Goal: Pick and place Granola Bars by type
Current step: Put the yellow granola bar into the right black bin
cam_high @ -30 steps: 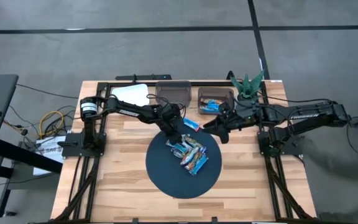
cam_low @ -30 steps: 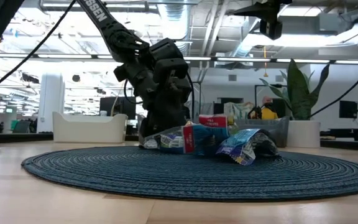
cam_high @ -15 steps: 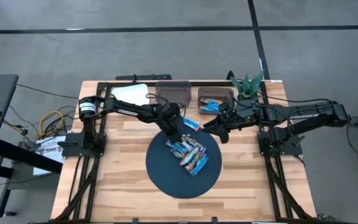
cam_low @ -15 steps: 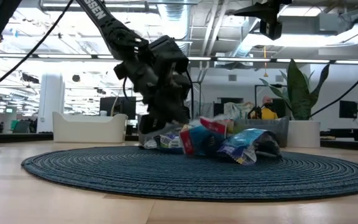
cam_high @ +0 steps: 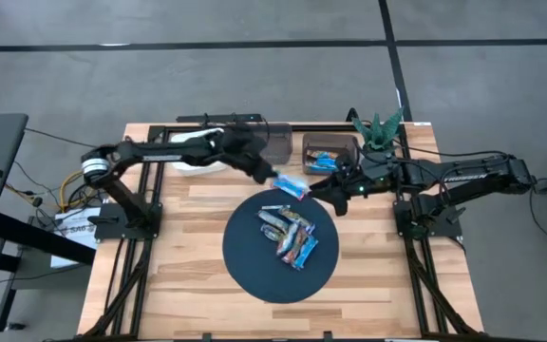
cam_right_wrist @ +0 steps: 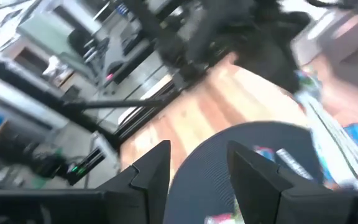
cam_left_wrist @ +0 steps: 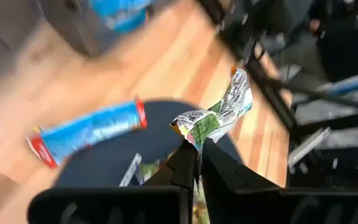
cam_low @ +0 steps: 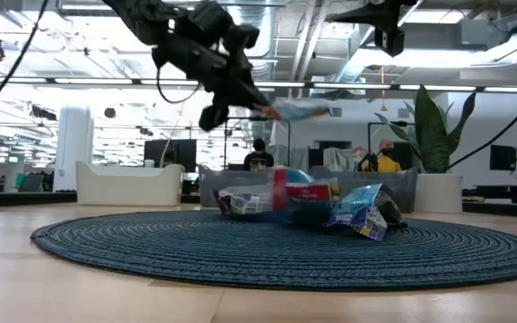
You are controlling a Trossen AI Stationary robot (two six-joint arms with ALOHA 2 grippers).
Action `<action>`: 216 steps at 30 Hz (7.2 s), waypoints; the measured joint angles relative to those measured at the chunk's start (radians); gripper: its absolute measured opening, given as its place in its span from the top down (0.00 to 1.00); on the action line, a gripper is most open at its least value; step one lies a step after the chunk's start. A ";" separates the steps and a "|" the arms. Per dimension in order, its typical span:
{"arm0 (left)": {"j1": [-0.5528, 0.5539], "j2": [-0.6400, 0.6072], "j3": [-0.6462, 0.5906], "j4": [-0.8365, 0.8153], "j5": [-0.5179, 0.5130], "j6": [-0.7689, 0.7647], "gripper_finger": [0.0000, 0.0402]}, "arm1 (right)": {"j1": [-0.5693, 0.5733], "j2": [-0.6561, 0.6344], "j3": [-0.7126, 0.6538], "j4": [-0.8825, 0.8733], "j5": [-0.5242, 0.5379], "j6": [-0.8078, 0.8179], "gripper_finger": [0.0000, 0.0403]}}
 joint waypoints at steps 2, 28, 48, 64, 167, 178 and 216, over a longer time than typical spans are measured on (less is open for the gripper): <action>0.012 -0.040 0.000 0.000 -0.008 -0.003 0.98 | -0.008 0.000 0.000 -0.002 0.045 0.021 0.63; 0.009 -0.216 -0.001 0.115 -0.045 -0.066 0.98 | -0.224 0.057 -0.004 0.157 -0.008 0.184 0.43; -0.002 -0.217 -0.001 0.147 -0.036 -0.067 0.98 | -0.226 0.211 -0.001 0.471 -0.101 0.206 0.79; 0.016 -0.216 -0.002 0.204 0.013 -0.067 0.76 | -0.225 0.200 0.001 0.474 -0.107 0.191 0.91; -0.031 -0.231 -0.001 0.137 0.160 0.111 0.51 | -0.108 0.485 0.000 -0.593 0.078 0.503 0.37; -0.031 -0.231 -0.001 0.138 0.161 0.110 0.51 | -0.152 0.604 0.000 -0.551 0.026 0.453 0.37; -0.031 -0.230 -0.001 0.139 0.165 0.091 0.51 | -0.366 0.437 0.371 -0.595 0.286 -0.029 0.93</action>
